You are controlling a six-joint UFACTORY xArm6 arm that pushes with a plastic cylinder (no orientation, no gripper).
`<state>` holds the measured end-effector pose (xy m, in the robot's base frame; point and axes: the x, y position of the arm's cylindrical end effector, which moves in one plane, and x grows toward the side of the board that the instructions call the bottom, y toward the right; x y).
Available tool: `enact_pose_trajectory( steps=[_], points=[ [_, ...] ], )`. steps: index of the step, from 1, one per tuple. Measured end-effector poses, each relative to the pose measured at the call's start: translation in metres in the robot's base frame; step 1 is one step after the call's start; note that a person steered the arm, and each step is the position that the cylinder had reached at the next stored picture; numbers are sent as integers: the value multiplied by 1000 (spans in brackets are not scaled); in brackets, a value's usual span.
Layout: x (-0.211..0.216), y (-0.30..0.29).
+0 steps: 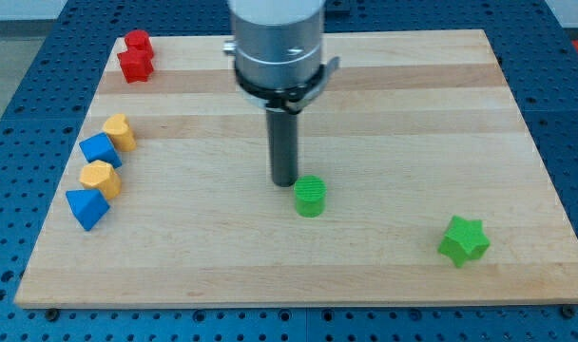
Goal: Push the green circle into the green star
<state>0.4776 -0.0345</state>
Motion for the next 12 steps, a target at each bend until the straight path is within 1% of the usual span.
enact_pose_trajectory(
  steps=[1,2,3,4,5,6,7,10,11,12],
  points=[
    [13,-5],
    [13,42],
    [24,88],
    [25,94],
    [26,55],
    [40,60],
    [51,98],
    [53,177],
    [53,181],
    [33,178]
  ],
)
